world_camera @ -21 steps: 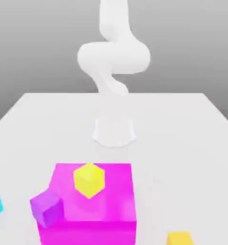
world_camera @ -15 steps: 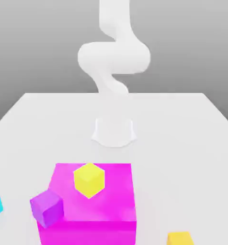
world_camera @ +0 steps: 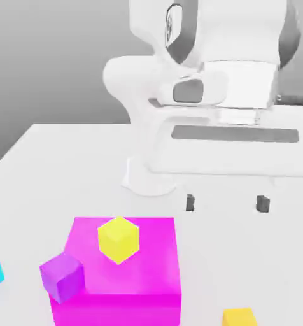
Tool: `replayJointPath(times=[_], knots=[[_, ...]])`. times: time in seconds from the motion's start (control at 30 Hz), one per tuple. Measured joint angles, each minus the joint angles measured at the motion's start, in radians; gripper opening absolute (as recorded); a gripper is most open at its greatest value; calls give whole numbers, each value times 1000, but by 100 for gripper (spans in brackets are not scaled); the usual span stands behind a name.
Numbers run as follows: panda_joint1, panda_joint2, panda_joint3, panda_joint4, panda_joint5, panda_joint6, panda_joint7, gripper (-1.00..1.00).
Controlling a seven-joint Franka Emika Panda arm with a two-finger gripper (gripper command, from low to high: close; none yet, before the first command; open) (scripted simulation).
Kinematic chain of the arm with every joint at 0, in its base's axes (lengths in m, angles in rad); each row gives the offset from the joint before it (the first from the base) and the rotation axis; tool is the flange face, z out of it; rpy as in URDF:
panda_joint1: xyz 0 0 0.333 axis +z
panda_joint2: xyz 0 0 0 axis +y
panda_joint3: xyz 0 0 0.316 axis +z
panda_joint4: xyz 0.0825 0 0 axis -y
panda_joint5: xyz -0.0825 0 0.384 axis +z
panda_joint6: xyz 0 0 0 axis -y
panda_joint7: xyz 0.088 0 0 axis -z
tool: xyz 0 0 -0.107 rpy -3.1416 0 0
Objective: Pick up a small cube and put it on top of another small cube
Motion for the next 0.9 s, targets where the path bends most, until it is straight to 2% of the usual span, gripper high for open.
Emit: replayJointPath(times=[0.27, 0.4, 0.43, 0.67, 0.8, 0.9], knots=[[45, 284, 18, 10, -9, 82, 50, 0], [77, 429, -11, 35, -41, 174, 80, 0], [87, 465, -23, 43, -52, 201, 88, -100], [89, 474, -25, 45, -54, 209, 90, -100], [63, 357, 9, 21, -11, 115, 57, -100], [48, 378, 2, 96, -10, 17, 16, -100]])
